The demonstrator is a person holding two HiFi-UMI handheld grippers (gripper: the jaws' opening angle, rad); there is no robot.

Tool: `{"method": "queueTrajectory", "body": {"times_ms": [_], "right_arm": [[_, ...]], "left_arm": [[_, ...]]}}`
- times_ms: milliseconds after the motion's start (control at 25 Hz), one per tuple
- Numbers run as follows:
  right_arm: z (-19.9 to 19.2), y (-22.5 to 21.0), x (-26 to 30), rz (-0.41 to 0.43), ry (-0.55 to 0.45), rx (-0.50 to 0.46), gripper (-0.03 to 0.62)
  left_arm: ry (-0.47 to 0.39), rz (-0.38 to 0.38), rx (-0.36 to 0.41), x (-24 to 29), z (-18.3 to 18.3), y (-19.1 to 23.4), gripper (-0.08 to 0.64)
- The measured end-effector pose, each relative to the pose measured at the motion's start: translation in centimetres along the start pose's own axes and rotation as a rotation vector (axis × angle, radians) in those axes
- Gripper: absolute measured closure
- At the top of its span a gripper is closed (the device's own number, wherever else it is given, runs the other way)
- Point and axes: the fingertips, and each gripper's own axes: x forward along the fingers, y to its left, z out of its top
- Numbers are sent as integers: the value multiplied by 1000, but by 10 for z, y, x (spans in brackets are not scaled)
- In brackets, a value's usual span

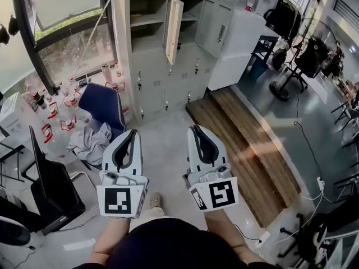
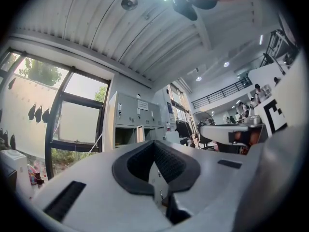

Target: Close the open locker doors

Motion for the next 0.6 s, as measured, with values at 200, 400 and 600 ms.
{"method": "queueTrajectory", "body": {"times_ms": [200, 400, 600], "right_arm": [[-20, -26, 48, -39, 3, 6, 555], [-38, -39, 87, -69, 13, -2, 535], [-53, -47, 109, -76, 31, -4, 512]], "left_arm": [[-16, -26, 11, 55, -8, 19, 557], [-8, -50, -3, 99, -21, 39, 557], [-6, -75, -3, 125, -33, 48, 557]]}}
